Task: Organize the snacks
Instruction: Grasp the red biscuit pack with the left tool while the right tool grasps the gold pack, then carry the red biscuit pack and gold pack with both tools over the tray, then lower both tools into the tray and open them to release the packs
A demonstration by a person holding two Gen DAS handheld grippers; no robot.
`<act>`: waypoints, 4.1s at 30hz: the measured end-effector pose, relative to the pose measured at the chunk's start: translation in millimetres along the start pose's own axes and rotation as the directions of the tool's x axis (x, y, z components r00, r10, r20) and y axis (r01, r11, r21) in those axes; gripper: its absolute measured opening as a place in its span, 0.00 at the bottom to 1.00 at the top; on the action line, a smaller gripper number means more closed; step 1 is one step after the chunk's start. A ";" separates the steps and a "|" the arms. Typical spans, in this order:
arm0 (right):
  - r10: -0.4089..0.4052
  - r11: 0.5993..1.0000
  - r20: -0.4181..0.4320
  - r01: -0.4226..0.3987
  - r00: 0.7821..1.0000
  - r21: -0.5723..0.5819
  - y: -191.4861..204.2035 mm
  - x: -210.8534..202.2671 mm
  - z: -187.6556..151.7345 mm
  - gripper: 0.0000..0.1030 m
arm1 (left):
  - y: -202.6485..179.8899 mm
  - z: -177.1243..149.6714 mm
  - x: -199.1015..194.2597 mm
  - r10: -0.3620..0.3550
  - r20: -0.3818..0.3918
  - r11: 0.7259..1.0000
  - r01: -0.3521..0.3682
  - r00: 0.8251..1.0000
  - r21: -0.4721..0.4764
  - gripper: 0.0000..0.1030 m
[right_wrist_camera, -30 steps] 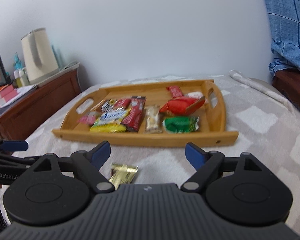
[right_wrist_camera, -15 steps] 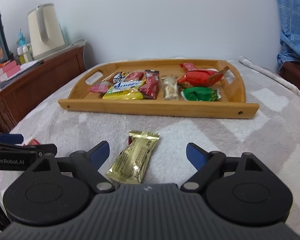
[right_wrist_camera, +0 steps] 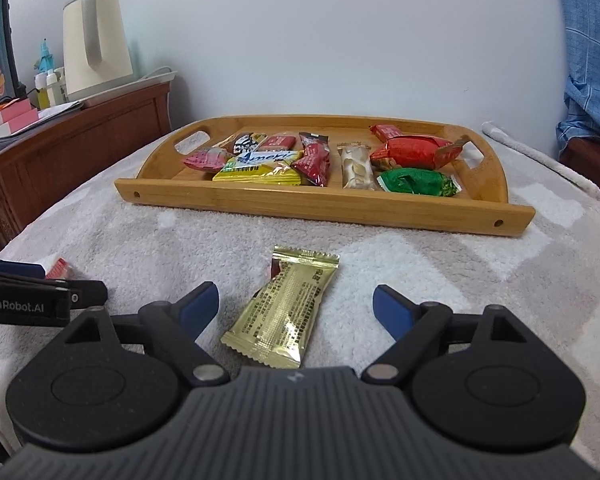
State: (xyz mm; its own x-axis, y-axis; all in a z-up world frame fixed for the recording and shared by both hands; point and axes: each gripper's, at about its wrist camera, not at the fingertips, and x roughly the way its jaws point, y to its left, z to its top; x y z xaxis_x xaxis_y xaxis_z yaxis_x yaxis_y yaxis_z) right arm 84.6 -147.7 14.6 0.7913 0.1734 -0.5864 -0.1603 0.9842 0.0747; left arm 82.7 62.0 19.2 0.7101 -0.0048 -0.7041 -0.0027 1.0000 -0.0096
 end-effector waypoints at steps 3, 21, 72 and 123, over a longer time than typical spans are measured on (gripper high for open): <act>0.004 1.000 0.010 -0.004 1.000 0.002 1.5 0.8 -0.1 0.88 | -6.7 -0.3 -4.6 -0.020 0.011 0.999 0.020 1.000 0.042 0.53; -0.025 1.000 0.059 0.024 0.998 0.011 -3.4 -4.9 5.4 0.38 | -54.4 7.8 -11.3 -0.124 0.034 0.986 0.119 0.992 0.116 0.06; 0.039 0.956 0.220 -0.100 0.975 0.275 -106.4 62.7 140.3 0.37 | -115.7 192.6 78.4 -0.154 0.043 0.980 0.147 0.987 0.136 0.06; 0.079 0.962 0.064 -0.093 0.995 0.257 -102.5 143.8 130.7 0.43 | -138.9 202.9 153.8 -0.110 -0.074 0.976 0.122 0.991 0.179 0.10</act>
State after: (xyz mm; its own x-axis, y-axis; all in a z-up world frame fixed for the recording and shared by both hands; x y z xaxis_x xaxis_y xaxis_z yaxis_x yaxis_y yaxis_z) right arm 291.9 -219.1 28.1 0.8121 0.2526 -0.5260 -0.0761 0.9396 0.3336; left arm 335.2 -75.9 56.4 0.6518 -0.1156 -0.7495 0.2097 0.9773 0.0317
